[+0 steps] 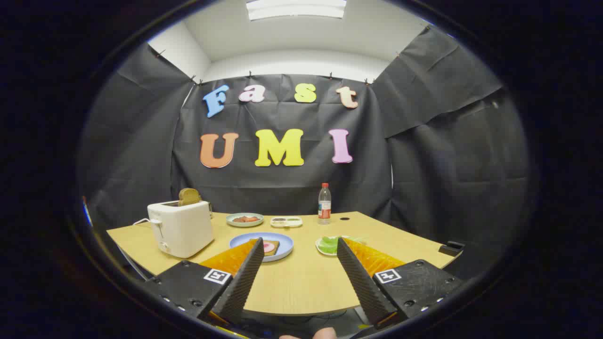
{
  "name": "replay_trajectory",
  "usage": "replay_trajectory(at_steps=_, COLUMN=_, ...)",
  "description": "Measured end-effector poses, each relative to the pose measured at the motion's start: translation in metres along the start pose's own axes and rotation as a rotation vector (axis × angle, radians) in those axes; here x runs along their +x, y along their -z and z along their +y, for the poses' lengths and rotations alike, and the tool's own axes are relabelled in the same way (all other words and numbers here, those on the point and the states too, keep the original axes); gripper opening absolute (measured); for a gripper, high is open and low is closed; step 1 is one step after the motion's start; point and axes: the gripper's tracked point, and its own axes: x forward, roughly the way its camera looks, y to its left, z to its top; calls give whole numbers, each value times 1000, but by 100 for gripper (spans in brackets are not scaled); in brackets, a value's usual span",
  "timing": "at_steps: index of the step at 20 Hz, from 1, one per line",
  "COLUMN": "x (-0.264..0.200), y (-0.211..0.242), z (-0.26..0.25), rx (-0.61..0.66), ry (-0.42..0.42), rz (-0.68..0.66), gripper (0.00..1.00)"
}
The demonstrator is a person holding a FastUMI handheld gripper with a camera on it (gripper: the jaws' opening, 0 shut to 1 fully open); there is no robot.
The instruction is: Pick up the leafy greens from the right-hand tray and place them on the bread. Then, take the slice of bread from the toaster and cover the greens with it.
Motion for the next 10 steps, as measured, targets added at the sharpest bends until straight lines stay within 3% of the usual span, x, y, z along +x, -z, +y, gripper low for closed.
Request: replay_trajectory(at_steps=10, x=1, y=-12, z=2, rx=2, ry=8, rz=-27, gripper=95)
